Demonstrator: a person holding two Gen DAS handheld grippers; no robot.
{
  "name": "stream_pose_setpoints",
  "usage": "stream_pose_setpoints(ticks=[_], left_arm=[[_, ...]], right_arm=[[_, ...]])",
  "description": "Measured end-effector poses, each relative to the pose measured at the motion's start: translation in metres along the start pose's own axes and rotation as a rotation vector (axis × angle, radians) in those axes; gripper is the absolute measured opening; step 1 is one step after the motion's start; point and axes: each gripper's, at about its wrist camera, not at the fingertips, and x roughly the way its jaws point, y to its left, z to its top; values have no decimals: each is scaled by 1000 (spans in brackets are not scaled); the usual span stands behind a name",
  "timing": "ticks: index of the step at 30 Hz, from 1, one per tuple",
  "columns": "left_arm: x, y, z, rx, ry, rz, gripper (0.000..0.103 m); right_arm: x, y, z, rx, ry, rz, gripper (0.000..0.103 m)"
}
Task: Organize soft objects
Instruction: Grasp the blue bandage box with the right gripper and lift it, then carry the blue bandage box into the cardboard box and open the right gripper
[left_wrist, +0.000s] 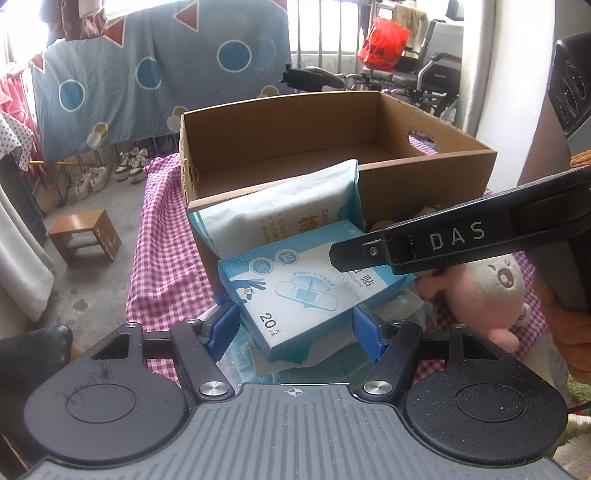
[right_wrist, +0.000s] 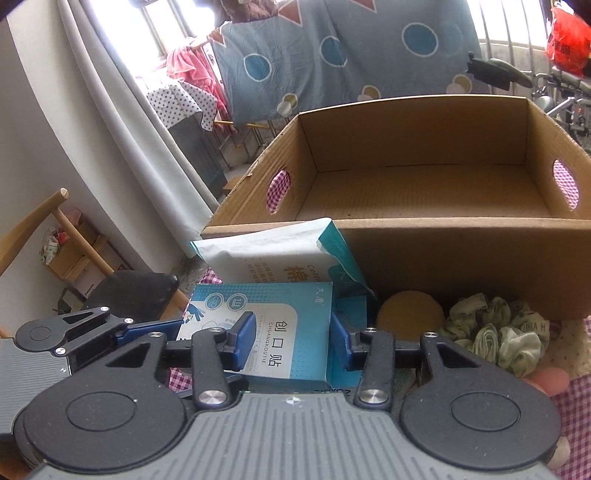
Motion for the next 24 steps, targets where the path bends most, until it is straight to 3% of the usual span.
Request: stream_pose_setpoints(ticks=[6, 13, 18, 24], left_arm=[[-17, -5, 2, 19, -44, 7, 68], [-53, -12, 16, 40, -148, 28, 69], [-64, -2, 50, 6, -217, -25, 69], [-37, 14, 102, 5, -267, -48, 71]], right_arm=[[-23, 4, -1, 7, -46, 10, 47], [-73, 28, 14, -81, -214, 6, 47], [-84, 30, 52, -139, -307, -10, 47], [-45, 4, 117, -128, -279, -10, 47]])
